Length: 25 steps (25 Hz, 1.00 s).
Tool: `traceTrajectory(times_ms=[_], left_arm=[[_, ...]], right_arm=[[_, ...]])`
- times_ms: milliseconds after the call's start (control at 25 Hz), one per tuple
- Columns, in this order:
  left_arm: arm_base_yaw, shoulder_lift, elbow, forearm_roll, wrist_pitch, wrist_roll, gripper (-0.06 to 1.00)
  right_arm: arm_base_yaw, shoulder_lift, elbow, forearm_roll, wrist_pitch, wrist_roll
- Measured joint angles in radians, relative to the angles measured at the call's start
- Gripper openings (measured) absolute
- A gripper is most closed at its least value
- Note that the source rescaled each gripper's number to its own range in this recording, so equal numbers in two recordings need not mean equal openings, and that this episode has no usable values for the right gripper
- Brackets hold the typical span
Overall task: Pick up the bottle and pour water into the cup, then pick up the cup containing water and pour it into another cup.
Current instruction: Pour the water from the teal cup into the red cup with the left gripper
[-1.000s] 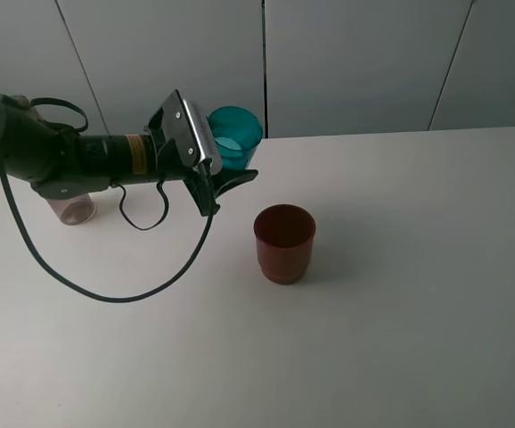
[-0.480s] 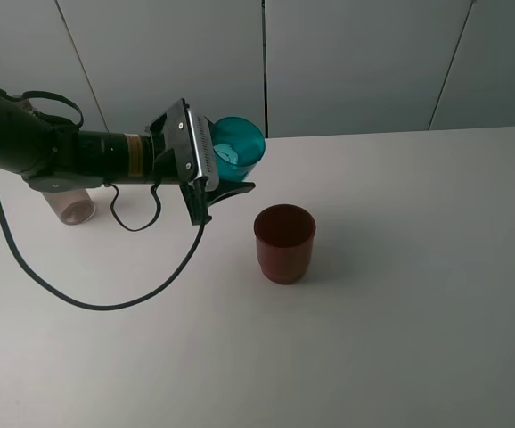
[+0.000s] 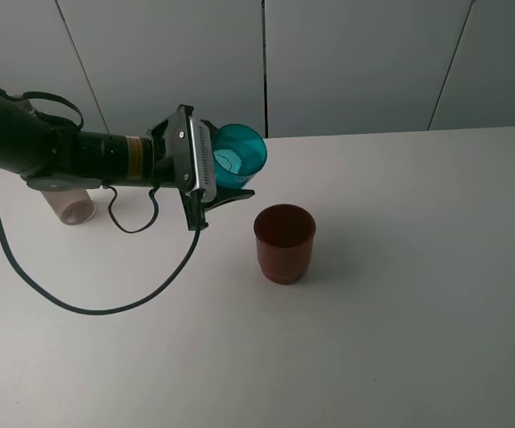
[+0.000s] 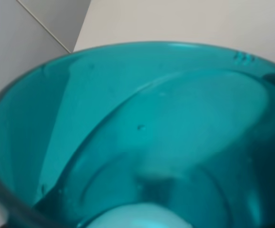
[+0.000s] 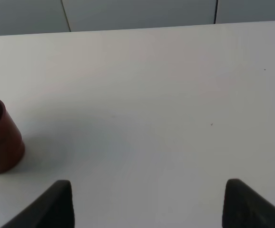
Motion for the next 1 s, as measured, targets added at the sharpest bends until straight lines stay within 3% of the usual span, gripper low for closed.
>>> traceTrajectory(times_ms=[840,1000], left_arm=[[0.0,-0.04,0.0,0.088,-0.008,0.021,0.09],[-0.02,-0.041,0.0,0.088,0.043,0.021,0.09]], right_arm=[[0.0,0.0,0.0,0.0,0.0,0.006],[0.0,0.0,0.0,0.0,0.0,0.006]])
